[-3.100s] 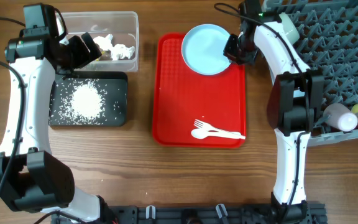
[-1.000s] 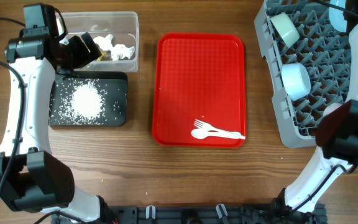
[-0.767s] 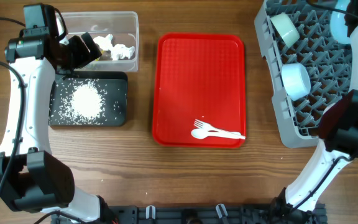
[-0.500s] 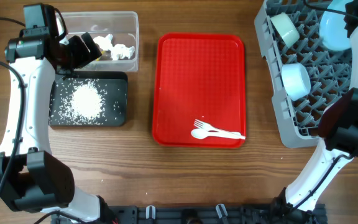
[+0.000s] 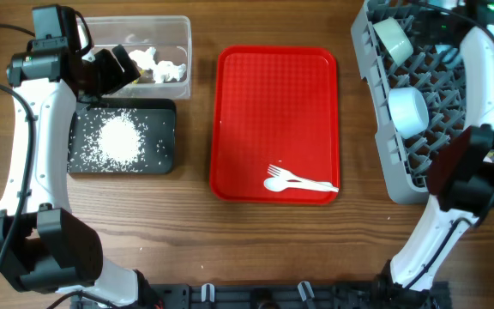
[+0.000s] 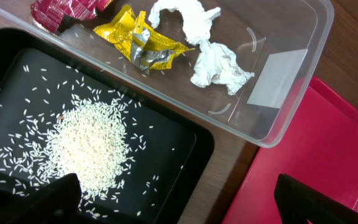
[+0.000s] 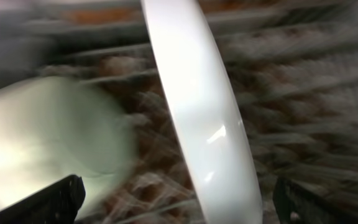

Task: Sort waste into correct bins and load items into the dishwasher rack
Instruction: 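Carry the light-blue plate to the rack and stand it upright, then move the right gripper over the white fork and spoon on the tray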

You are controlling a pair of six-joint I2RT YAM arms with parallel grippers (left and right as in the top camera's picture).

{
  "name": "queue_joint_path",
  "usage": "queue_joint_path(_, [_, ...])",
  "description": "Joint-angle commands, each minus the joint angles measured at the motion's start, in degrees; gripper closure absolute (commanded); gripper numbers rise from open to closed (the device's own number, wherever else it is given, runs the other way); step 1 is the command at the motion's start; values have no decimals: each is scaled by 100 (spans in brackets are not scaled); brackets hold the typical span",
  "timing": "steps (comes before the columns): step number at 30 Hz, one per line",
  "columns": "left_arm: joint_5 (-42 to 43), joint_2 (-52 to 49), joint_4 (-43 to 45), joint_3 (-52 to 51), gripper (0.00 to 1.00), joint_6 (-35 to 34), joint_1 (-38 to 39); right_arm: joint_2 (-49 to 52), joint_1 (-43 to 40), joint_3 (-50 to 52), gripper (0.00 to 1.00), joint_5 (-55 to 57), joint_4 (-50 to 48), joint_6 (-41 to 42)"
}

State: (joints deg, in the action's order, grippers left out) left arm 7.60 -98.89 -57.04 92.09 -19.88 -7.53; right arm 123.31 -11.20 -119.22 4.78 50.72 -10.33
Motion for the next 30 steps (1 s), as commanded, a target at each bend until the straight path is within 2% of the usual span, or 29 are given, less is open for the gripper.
queue_joint_path(1, [31, 11, 0, 26, 0, -52, -15, -763, 562, 9, 0, -1696, 433, 498])
queue_joint_path(9, [31, 9, -2, 26, 0, -52, -15, -1200, 2402, 9, 0, -1189, 1762, 776])
queue_joint_path(20, [31, 11, 0, 26, 0, -52, -15, -1320, 4293, 9, 0, -1034, 2162, 1034])
queue_joint_path(23, [31, 11, 0, 26, 0, -52, -15, -1515, 4750, 11, 0, -588, 2404, 1064])
queue_joint_path(26, [31, 11, 0, 26, 0, -52, -15, -1862, 5195, 9, 0, 422, 2850, 1554])
queue_joint_path(30, [31, 11, 0, 26, 0, -52, -15, -2597, 5329, 11, 0, 1121, 3270, 2218])
